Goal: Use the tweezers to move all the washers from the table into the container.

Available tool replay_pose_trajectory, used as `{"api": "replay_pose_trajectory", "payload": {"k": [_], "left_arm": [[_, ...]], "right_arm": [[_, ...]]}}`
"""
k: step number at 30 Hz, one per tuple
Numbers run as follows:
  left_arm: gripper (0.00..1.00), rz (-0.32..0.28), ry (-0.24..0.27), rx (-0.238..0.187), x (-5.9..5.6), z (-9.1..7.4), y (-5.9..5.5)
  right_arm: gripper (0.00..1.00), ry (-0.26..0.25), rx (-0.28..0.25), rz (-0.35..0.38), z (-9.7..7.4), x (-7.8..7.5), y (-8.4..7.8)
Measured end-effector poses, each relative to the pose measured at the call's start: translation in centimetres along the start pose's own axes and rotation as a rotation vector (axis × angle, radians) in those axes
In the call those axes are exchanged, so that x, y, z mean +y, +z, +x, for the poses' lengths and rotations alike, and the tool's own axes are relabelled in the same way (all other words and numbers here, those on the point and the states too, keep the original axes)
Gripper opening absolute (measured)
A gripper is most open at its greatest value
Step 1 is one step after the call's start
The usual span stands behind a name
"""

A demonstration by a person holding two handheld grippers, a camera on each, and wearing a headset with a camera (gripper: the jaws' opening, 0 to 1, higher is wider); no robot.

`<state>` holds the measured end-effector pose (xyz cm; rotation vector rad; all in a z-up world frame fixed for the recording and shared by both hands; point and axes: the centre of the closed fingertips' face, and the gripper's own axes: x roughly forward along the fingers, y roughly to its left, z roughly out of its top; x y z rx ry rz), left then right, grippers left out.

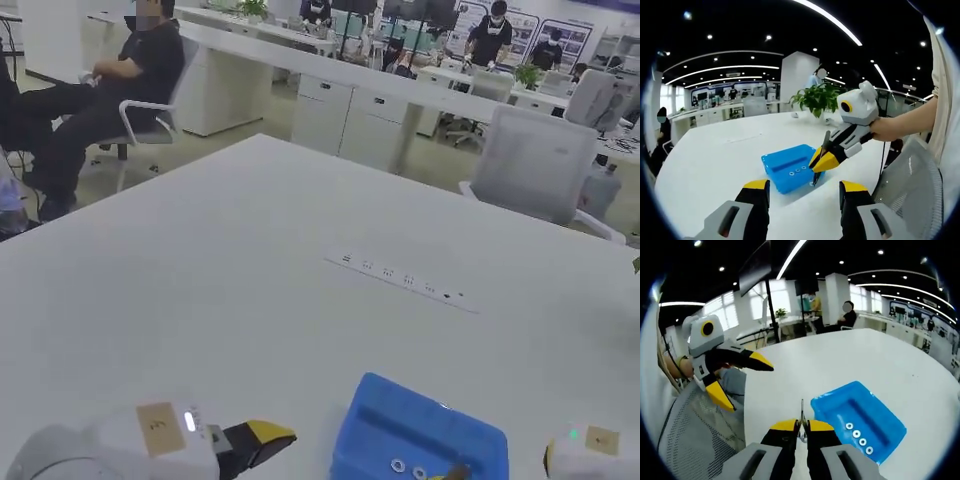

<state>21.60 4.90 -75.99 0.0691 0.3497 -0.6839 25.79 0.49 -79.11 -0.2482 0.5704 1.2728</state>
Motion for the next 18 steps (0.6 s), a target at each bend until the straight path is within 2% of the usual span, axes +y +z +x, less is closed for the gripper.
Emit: {"api": "replay_pose_trajectory", "payload": {"k": [5,10,18], "left_arm": [[0.55,0.003,0.0,0.003,0.0,0.0,-0.1],[0.55,0.003,-0.001,0.003,0.0,0.0,-0.1],[0.55,0.0,0.0,-0.001,0.0,0.0,0.0]], "right_arm": [[0.03,-0.003,-0.036,0.03,-0.1,-0.3,0.9],[0.03,-0.01,-0.079,0.075,-0.4,-1.4,2.1],[0.03,-0.025,-0.101,0.088,-0.5,-2.8,3.3]]}}
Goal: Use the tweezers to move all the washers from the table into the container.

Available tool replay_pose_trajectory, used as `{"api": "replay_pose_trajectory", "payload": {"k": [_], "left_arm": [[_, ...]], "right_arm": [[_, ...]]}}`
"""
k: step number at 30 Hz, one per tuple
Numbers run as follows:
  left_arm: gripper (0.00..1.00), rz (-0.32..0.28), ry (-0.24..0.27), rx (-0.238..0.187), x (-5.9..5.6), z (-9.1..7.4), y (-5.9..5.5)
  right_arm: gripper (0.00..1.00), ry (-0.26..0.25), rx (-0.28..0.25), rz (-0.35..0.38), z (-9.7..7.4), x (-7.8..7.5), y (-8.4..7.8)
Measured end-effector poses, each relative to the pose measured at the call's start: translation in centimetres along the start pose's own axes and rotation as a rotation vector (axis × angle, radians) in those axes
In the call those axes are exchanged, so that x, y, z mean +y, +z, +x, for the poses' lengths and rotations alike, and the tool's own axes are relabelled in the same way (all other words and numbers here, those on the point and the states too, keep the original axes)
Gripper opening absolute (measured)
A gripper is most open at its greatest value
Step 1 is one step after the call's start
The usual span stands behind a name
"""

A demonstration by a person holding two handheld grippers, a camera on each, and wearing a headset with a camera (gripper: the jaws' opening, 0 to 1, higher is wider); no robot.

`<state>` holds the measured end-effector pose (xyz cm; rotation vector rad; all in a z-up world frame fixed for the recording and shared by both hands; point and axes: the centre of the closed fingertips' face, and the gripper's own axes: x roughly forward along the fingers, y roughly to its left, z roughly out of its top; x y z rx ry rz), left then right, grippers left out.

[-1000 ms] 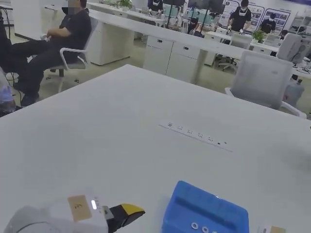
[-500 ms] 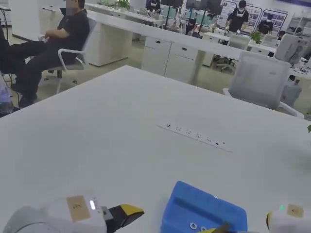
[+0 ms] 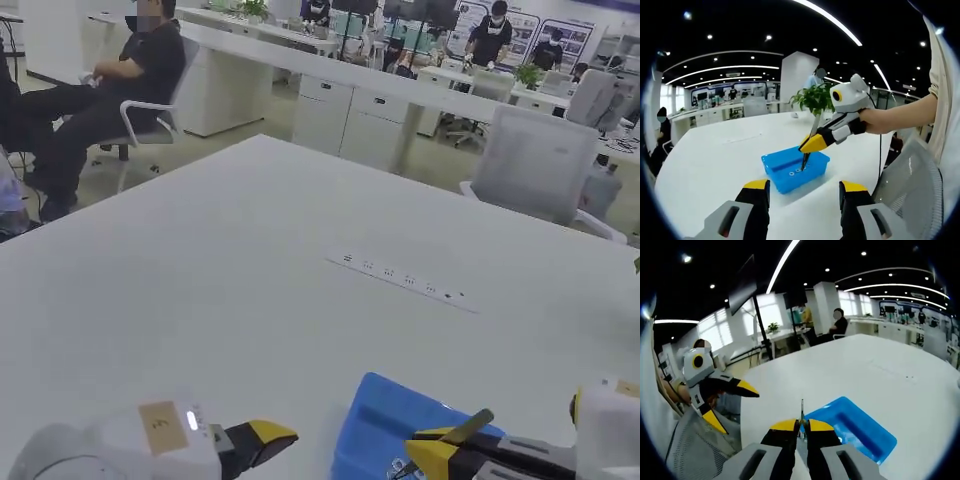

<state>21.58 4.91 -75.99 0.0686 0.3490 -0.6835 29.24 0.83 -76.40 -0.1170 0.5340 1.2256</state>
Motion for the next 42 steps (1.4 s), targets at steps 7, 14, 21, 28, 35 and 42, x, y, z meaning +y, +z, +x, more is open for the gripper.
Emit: {"api": "replay_pose_trajectory", "payload": {"k": [7,14,21,28,35,42], "left_arm": [[0.55,0.002,-0.001,0.005,0.0,0.0,-0.1],[0.55,-0.001,0.0,0.007,0.0,0.0,-0.1],[0.54,-0.002,-0.004,0.01,0.0,0.1,-0.2],[0.54,0.004,-0.004,0.012,-0.2,0.1,-0.2],[0.52,0.002,-0.002,-0.006,-0.3,-0.1,0.2],[0.51,-0.002,0.007,-0.038,-0.1,-0.4,0.9]], "right_arm": [[0.03,-0.007,-0.005,0.005,0.6,-1.1,0.7],[0.03,-0.02,0.027,0.034,1.4,-2.4,0.0],[0.03,-0.031,0.04,0.067,2.0,-3.6,-0.4],[0.03,-0.03,0.073,0.07,2.9,-4.4,-1.0],[0.03,-0.023,0.087,0.066,3.7,-4.6,-1.1],[0.03,-0.023,0.107,0.055,4.6,-5.0,-1.3]]}}
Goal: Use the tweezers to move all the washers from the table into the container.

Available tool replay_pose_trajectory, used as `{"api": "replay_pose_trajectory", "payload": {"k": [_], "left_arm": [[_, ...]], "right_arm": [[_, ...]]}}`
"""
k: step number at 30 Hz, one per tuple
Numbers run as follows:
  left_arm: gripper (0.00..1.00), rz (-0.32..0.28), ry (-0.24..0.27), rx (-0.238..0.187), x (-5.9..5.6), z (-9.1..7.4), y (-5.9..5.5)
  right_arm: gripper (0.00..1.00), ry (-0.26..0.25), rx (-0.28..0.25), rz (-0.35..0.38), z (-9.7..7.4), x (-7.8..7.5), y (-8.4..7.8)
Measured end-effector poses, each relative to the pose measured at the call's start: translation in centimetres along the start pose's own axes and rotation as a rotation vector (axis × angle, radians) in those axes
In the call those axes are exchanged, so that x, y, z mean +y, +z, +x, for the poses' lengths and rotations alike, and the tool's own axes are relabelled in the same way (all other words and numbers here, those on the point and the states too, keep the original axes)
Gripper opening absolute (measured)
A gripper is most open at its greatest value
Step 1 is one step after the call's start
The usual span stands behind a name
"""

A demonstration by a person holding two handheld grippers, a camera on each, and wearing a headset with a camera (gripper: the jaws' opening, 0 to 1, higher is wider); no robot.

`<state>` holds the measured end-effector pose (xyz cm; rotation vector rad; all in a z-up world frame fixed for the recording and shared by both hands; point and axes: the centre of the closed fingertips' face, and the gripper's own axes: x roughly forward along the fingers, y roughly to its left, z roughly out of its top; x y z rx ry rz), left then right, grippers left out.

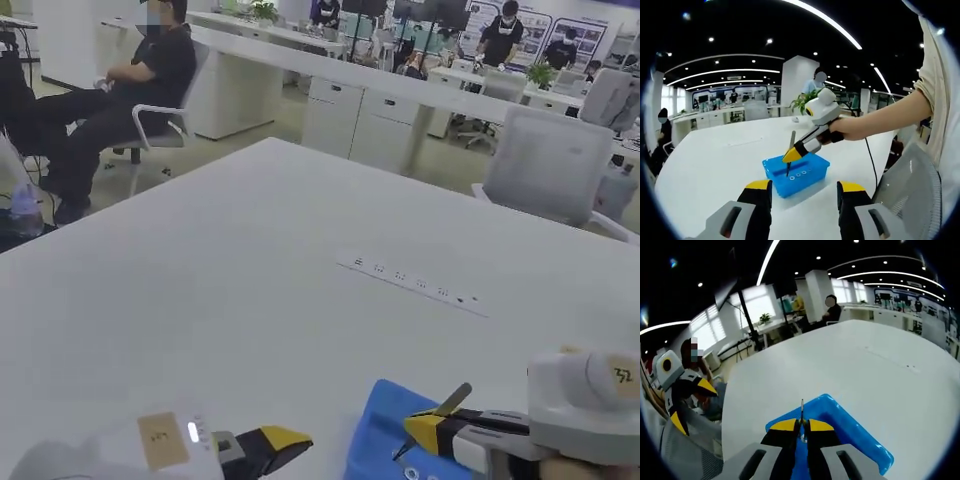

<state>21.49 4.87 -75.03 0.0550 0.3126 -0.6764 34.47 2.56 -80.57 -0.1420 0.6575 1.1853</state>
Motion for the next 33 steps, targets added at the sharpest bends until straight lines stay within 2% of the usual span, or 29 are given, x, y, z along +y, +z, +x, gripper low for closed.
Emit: {"api": "replay_pose_trajectory", "payload": {"k": [12,15,29,33], "left_arm": [[0.51,-0.034,-0.013,-0.016,0.0,0.0,0.3],[0.51,-0.053,-0.013,-0.034,0.0,-0.1,0.6],[0.49,-0.081,0.015,-0.055,0.7,-0.4,1.0],[0.5,-0.125,0.007,-0.07,1.0,-0.6,1.3]], "right_arm": [[0.03,0.0,0.054,-0.062,1.8,-0.2,-0.6],[0.03,0.002,0.058,-0.069,1.9,-0.3,-0.7],[0.03,0.002,0.1,-0.11,2.5,-0.5,-1.5],[0.03,0.006,0.104,-0.126,2.5,-0.4,-1.5]]}}
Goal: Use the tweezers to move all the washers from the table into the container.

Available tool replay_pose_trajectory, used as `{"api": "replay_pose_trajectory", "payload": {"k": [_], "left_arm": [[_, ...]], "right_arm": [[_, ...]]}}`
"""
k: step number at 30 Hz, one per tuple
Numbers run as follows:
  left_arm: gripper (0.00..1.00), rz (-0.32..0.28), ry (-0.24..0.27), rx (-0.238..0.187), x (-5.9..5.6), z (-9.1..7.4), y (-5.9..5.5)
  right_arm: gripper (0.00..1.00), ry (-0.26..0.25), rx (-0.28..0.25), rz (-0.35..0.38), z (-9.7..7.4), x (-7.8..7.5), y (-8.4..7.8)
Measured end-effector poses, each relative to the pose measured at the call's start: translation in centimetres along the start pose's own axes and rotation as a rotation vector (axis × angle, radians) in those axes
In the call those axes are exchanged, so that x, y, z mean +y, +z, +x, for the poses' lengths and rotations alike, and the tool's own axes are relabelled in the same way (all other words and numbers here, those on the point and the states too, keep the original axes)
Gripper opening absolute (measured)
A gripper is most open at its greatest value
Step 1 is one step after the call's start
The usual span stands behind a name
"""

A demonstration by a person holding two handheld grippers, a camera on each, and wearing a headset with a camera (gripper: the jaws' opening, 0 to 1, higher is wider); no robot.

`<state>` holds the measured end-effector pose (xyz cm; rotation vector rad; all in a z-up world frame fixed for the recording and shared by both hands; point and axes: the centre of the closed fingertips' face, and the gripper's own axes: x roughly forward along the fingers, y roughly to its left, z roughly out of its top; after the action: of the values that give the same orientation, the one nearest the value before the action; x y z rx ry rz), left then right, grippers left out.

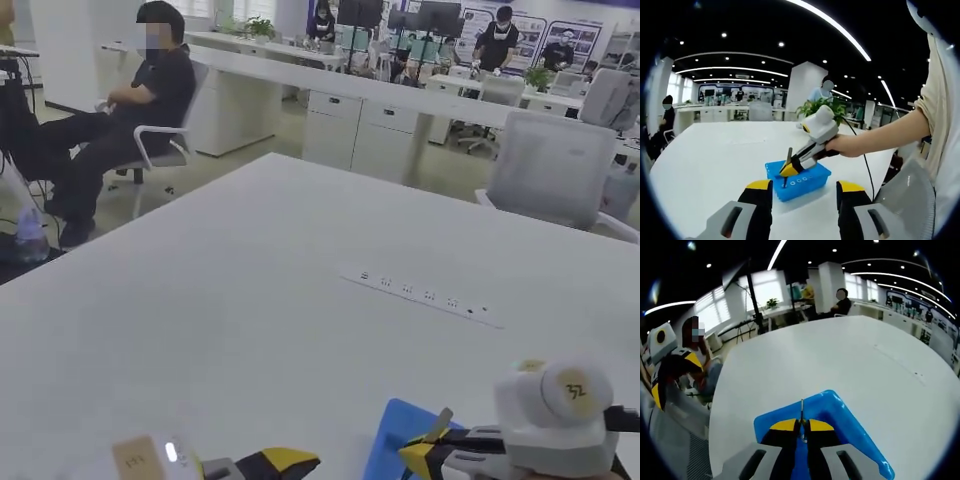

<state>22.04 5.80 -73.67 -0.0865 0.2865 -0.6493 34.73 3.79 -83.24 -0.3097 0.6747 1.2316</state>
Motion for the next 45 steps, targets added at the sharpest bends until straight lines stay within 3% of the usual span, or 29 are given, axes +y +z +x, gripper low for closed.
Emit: {"api": "replay_pose_trajectory", "payload": {"k": [4,5,13,20,23,27,28,29,31,33,39,43,45], "left_arm": [[0.47,-0.06,-0.036,-0.015,-0.1,0.0,0.4],[0.48,-0.078,-0.056,0.0,-0.3,0.1,0.2],[0.45,-0.05,-0.118,0.07,-1.3,0.5,-0.5],[0.47,-0.076,-0.151,0.063,-1.7,0.4,0.3],[0.46,-0.049,-0.16,0.08,-2.0,0.3,0.3],[0.47,0.088,-0.208,0.15,-3.1,0.3,-0.2],[0.48,0.097,-0.229,0.151,-3.7,0.3,-0.1],[0.48,0.098,-0.255,0.17,-4.3,0.3,-0.2],[0.46,0.128,-0.266,0.171,-4.8,0.3,0.1],[0.43,0.12,-0.282,0.171,-5.3,0.4,0.2],[0.39,0.134,-0.34,0.178,-6.8,0.8,0.4],[0.34,0.142,-0.38,0.18,-7.6,1.0,0.8],[0.26,0.154,-0.41,0.182,-8.2,1.2,0.9]], "right_arm": [[0.04,-0.006,0.009,-0.028,-0.2,-0.1,-0.1],[0.04,-0.006,0.007,-0.032,-0.3,-0.1,-0.1],[0.04,-0.012,-0.047,-0.051,-2.9,1.2,0.8],[0.04,-0.028,-0.088,-0.103,-6.0,2.6,1.9],[0.04,-0.016,-0.1,-0.114,-7.2,3.6,2.0],[0.04,0.012,-0.103,-0.119,-8.5,5.2,1.4],[0.04,0.015,-0.104,-0.125,-8.7,5.5,1.2],[0.04,0.034,-0.097,-0.13,-9.0,6.2,0.7],[0.04,0.067,-0.082,-0.134,-9.4,7.3,-0.1],[0.04,0.096,-0.051,-0.154,-9.7,8.5,-1.1],[0.04,0.115,0.064,-0.273,-9.9,10.2,-3.8],[0.04,0.177,0.09,-0.288,-9.7,12.0,-4.9],[0.04,0.2,0.103,-0.31,-9.6,12.9,-5.4]]}}
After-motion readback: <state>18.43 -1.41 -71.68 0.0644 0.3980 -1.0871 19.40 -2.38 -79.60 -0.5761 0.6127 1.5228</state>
